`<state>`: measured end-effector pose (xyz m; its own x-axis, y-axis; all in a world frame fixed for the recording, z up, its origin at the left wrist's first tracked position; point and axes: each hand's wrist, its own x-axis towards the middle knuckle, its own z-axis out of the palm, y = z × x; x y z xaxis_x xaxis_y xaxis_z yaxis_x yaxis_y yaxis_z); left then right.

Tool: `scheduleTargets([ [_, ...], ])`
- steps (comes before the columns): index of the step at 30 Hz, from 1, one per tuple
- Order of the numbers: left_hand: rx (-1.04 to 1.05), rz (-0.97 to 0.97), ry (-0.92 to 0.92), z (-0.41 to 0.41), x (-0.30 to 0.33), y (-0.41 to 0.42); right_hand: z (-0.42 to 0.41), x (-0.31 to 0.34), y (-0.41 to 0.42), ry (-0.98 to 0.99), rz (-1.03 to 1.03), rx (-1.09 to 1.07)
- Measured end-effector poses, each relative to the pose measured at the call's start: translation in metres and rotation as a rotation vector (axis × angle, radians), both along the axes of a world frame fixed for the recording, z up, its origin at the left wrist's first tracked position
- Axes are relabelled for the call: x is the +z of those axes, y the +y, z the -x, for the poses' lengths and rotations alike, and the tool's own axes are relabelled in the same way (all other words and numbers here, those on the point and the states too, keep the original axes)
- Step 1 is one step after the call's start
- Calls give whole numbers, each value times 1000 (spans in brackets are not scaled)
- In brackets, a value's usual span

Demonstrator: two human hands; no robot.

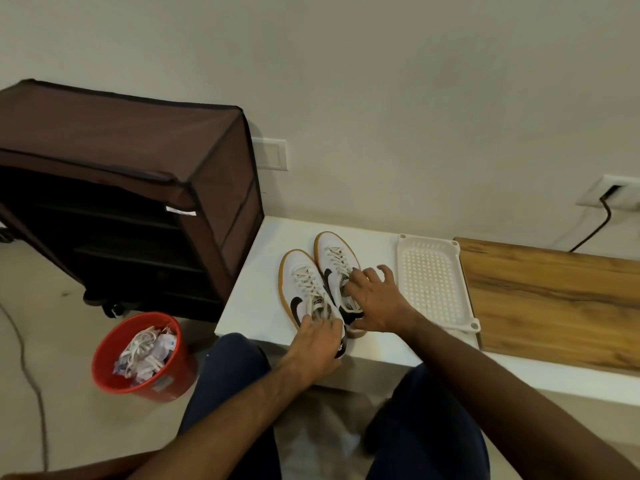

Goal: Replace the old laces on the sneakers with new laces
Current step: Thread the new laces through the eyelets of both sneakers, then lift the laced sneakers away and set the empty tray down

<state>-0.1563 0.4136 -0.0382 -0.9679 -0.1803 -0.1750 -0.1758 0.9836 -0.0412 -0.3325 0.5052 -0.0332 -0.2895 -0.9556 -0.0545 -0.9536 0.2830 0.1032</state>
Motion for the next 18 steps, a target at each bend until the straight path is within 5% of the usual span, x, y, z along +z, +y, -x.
scheduleTargets([
  [7, 168, -1, 174, -6, -3, -11, 10, -10, 3, -417, -26, -127],
  [12, 52, -9, 204, -9, -14, -15, 7, -33, 23, -127, 63, -22],
  [18, -64, 54, 149, 0, -23, -11, 3, -33, 20, -52, 93, 110],
])
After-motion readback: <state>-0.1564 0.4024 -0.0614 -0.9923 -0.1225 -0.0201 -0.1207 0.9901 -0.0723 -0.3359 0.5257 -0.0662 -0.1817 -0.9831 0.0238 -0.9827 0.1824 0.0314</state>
